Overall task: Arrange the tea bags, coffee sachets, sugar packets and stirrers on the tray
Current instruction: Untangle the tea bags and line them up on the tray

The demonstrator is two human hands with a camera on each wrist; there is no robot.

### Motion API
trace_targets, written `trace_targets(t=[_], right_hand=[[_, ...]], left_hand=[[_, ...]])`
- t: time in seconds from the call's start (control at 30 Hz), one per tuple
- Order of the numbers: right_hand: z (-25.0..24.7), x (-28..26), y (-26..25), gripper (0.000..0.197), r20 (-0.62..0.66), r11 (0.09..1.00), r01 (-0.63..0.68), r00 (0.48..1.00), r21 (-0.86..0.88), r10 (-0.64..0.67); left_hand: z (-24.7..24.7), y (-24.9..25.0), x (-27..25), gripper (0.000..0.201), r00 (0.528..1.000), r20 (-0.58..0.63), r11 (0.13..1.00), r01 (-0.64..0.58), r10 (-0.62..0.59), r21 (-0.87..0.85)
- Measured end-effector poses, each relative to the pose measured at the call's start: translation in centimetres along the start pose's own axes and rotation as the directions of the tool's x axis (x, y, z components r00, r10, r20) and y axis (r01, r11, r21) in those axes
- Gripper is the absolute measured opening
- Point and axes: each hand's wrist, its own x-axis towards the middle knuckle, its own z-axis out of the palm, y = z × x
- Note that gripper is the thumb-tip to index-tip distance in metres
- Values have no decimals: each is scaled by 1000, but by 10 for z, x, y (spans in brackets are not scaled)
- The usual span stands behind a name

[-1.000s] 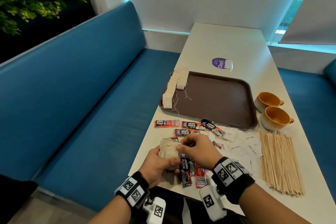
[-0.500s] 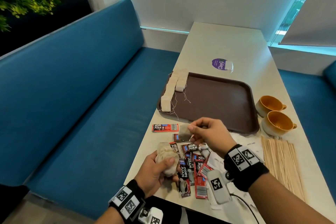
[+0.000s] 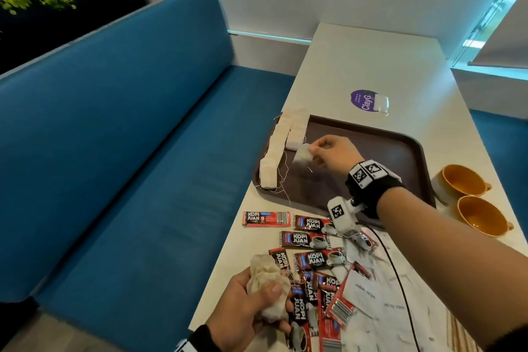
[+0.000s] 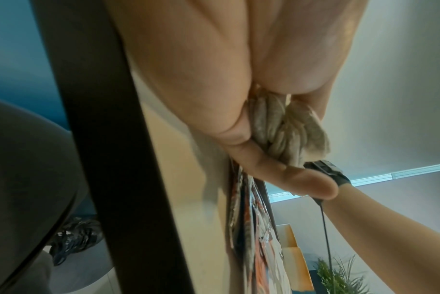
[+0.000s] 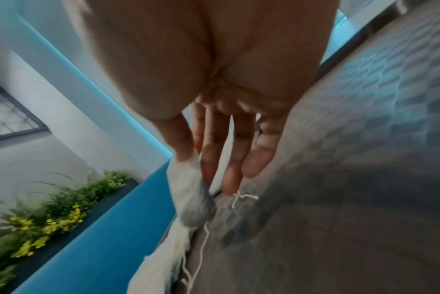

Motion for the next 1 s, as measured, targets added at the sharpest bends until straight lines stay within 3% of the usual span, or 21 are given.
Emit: trace_targets(t=[0.07,0.13,0.27,0.4,0.5,0.63,0.77,1.0], right_hand=[[7,13,2,10,160,997,-51,985,-53,59],[13,24,2,12,216,990,-61,972,-127,88],[23,47,-1,12,124,988,-88,987,-128,104],[26,65,0,14,49,988,-87,994,-126,93],[27,74,-2,12,24,986,-86,996,-140,90],[30,74,-2,19,-62,987,-21,998,-160,11],[34,69,1,24,49,945,76,997,-319,-64],[39,71,1,27,95,913,61,995,-404,-24]], left_hand=[[-3,2,0,69,1000,9,1000,28,-28,13],[-5,5,0,67,998,23,998,49,-50,49],[-11,6,4,66,999,-20,986,33,-30,166],[-14,4,5,65,999,-32,981,46,-40,189],[-15,1,6,75,999,-24,983,52,-48,174],[-13,2,7,78,1000,-14,962,16,-13,271],[-14,2,6,67,1000,-24,958,-7,15,287],[-14,0,5,67,1000,13,977,-3,0,215]])
